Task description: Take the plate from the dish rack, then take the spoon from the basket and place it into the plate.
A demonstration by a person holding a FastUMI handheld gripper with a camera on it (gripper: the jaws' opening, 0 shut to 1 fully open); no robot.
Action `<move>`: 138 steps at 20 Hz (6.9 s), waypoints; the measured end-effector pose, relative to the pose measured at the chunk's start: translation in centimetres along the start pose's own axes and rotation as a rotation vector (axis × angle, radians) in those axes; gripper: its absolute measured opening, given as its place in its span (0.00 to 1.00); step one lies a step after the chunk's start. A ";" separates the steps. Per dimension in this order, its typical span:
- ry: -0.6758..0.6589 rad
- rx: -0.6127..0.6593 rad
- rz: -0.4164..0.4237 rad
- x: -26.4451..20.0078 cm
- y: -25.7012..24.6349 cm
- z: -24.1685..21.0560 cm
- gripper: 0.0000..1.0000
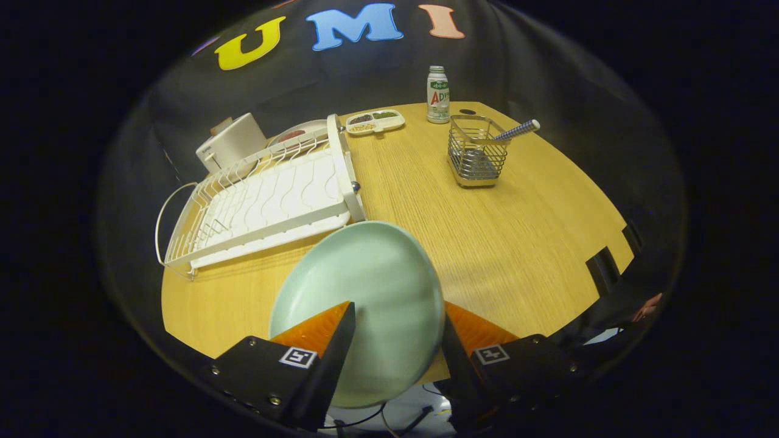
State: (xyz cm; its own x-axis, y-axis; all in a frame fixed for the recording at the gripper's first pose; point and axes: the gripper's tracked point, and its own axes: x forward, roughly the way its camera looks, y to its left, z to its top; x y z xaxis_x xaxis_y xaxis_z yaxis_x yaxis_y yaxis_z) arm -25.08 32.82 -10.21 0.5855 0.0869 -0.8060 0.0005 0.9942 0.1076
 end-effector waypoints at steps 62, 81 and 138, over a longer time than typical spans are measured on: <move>-0.498 0.145 -0.124 6.9 -13.5 25.0 0.14; -0.628 -0.196 -0.085 -10.0 -2.2 22.0 0.14; -0.507 -0.349 0.256 -8.1 8.2 14.4 0.97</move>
State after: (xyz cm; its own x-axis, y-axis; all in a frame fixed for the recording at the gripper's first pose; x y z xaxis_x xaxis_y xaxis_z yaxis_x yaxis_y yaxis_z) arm -18.16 39.33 5.58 0.8411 0.3672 -0.3971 -0.4016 0.9158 -0.0039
